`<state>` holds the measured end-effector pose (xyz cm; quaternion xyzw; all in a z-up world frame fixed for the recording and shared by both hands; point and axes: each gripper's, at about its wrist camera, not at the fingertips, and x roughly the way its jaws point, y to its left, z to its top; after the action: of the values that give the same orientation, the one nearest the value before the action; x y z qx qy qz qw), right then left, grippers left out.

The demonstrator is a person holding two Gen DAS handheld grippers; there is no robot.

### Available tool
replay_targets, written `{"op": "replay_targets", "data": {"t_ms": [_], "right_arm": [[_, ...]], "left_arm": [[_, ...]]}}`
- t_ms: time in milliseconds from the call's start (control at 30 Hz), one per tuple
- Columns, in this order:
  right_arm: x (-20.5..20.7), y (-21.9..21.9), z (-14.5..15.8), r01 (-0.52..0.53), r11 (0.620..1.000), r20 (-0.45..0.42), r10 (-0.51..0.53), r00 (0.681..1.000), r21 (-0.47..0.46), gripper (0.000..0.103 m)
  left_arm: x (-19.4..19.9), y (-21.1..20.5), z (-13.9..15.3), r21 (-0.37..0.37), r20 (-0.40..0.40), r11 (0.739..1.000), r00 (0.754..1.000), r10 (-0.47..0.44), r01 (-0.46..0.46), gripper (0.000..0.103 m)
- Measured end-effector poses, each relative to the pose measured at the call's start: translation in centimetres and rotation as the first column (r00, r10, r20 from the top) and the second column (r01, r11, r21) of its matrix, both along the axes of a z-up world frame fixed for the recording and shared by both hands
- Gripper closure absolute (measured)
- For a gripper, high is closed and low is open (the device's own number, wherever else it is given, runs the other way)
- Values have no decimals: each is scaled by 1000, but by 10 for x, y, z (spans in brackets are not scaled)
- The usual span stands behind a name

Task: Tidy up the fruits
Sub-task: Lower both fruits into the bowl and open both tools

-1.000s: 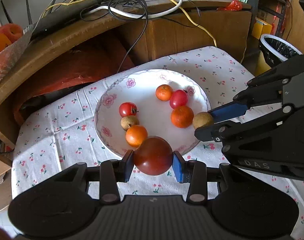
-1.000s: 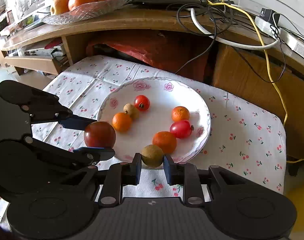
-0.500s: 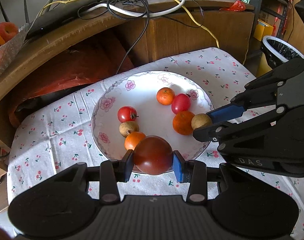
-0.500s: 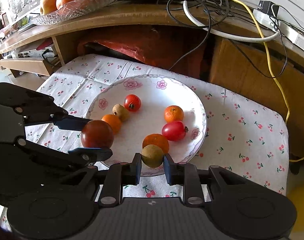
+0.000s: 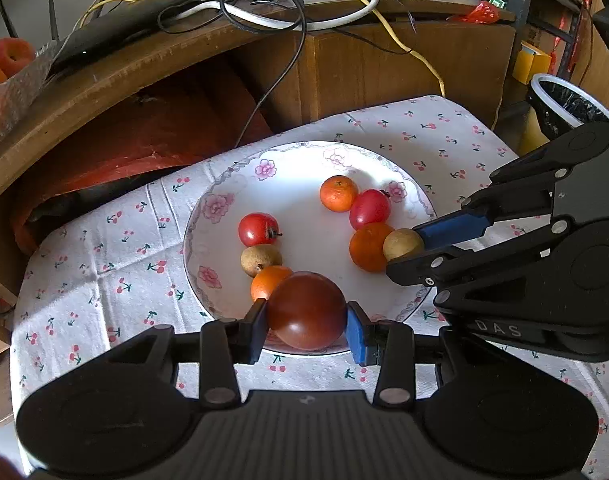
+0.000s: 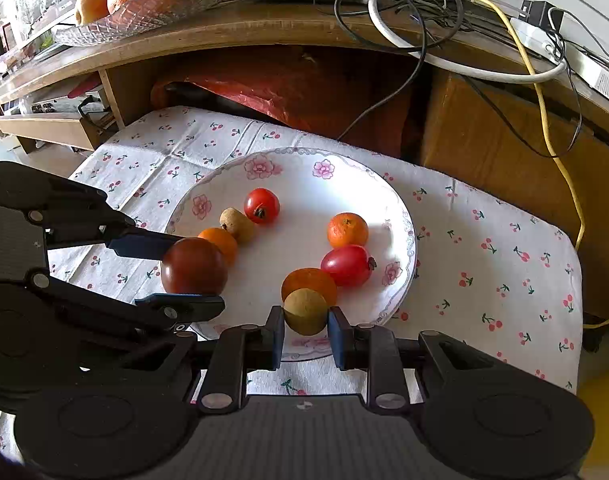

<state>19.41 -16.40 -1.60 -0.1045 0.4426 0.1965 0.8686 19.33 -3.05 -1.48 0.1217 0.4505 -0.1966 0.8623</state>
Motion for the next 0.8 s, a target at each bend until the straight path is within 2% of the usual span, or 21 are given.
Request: {"op": "replay_targets", "data": {"t_ms": [800], "right_arm": [[7, 2, -8, 19, 1000, 29, -19, 999, -3, 80]], "left_arm": [[9, 1, -6, -2, 14, 1000, 1000, 25, -25, 55]]}}
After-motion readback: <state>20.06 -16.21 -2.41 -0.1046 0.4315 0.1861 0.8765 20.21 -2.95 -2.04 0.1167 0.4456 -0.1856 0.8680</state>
